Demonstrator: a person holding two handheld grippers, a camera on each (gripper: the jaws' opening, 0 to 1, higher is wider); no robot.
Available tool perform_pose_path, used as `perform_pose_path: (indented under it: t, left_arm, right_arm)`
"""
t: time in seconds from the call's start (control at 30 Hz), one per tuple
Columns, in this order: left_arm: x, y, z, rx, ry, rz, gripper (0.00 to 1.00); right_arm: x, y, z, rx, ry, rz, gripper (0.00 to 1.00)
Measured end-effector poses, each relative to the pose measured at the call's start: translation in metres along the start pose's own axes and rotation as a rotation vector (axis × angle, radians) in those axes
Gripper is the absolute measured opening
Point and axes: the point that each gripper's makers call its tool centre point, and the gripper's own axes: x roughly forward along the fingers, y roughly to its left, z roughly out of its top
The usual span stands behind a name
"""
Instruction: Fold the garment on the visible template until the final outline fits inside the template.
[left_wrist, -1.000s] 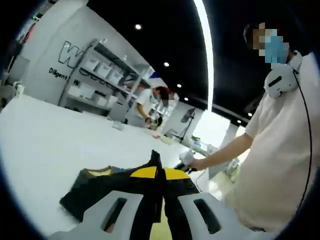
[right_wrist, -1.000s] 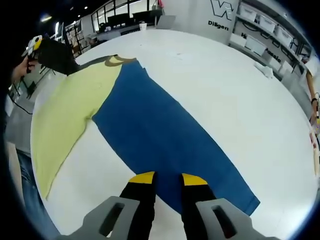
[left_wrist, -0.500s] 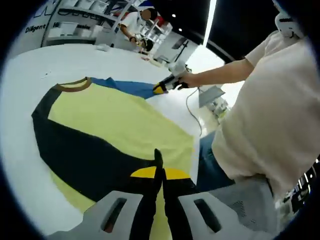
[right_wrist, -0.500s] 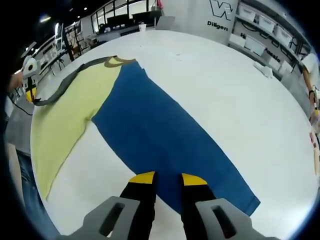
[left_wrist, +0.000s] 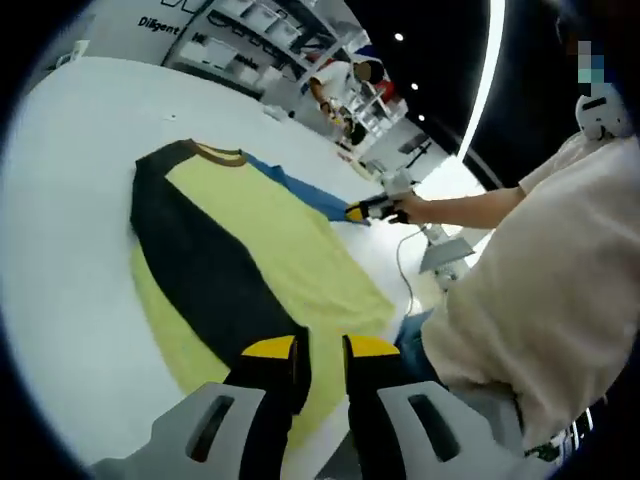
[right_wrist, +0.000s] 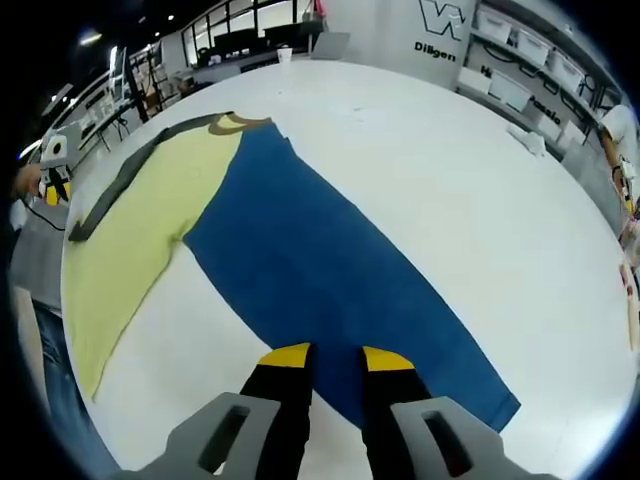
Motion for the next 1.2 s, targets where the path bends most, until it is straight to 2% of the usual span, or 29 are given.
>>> perform_pose_path:
  t: [0.13,0.23,0.33,0.47,0.53,0.67,0.87,0.9,1.0,1.2]
  left_arm:
    - [-0.004,0.035,-0.01,-0.064,0.015,0.163,0.12]
    - [-0.003,0.035,-0.021,-0.108,0.046,0.182,0.08]
    - [0.004,0.024,-0.033,-0.246,0.07,0.161,0.08]
    - [0.01,0.02,-0.036,-0.287,0.059,0.174,0.09]
    - [0.015,0.019,-0.045,-0.317,0.09,0.198,0.11]
    - [0.014,0.02,-0.055,-0.383,0.109,0.256,0.16]
    - [0.015,0.029,-0.078,-0.408,0.167,0.357,0.13]
    - [0.016,0.027,-0.076,-0.406,0.152,0.347,0.11]
    - [0.019,0.031,-0.073,-0.419,0.126,0.369,0.09]
    - [0.019,0.036,-0.073,-0.429,0.121,0.41,0.03]
  right_arm:
    - [0.0,0.0,0.001,-0.001,0.003,-0.001,0.12]
    - [0.0,0.0,0.001,0.002,0.001,-0.002,0.12]
    - [0.0,0.0,0.0,0.006,-0.003,-0.003,0.12]
    - [0.001,0.0,0.001,0.004,-0.002,-0.002,0.11]
    - [0.001,0.0,0.001,0.002,-0.001,-0.002,0.11]
    - [0.0,0.0,0.001,0.003,-0.001,-0.002,0.11]
    - [0.0,0.001,0.001,0.002,-0.001,-0.001,0.11]
    - [0.0,0.001,0.001,0.001,-0.001,-0.001,0.11]
    - [0.001,0.0,0.001,0.002,-0.001,-0.001,0.11]
    - [0.001,0.0,0.001,0.002,-0.002,-0.001,0.11]
